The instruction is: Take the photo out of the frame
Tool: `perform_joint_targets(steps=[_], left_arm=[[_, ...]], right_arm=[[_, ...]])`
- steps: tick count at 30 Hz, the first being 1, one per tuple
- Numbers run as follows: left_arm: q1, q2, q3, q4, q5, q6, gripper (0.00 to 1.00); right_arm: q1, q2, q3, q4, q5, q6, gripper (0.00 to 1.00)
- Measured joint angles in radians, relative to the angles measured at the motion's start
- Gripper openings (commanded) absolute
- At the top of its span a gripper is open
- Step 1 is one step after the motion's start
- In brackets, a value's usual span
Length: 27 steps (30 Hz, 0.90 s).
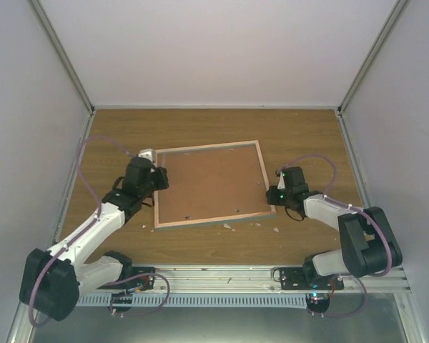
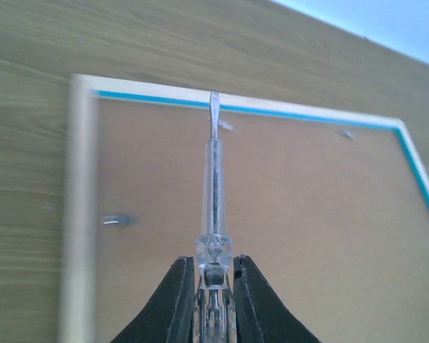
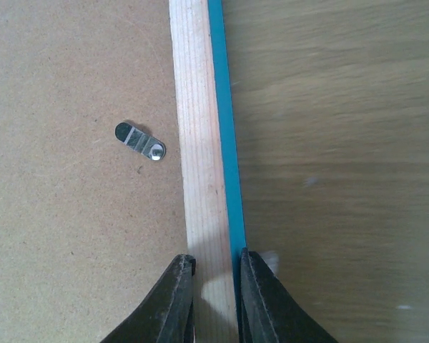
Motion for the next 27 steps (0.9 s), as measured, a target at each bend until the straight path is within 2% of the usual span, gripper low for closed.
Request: perform_joint_targets(steps=[7, 14, 20, 27], left_arm=[[0.277, -0.044, -0.055, 0.016, 0.076, 0.044, 0.00], [0.461, 0.153, -0.082, 0.097, 0.202, 0.076, 0.00], [0.506, 0.318, -0.079, 0.154, 0.228, 0.098, 0.00], [0.510, 0.403, -0.045, 0.162, 0.218, 0.108, 0.13]], right_arm=[[-0.108, 0.014, 0.030, -0.035, 0.008, -0.026, 0.14], [-0.119, 0.024, 0.039, -0.039, 0.006, -0.032, 0.24], [-0.122, 0.029, 0.036, -0.034, -0.013, -0.034, 0.33], [-0.122, 0.026, 0.030, -0.033, -0.033, -0.041, 0.38]])
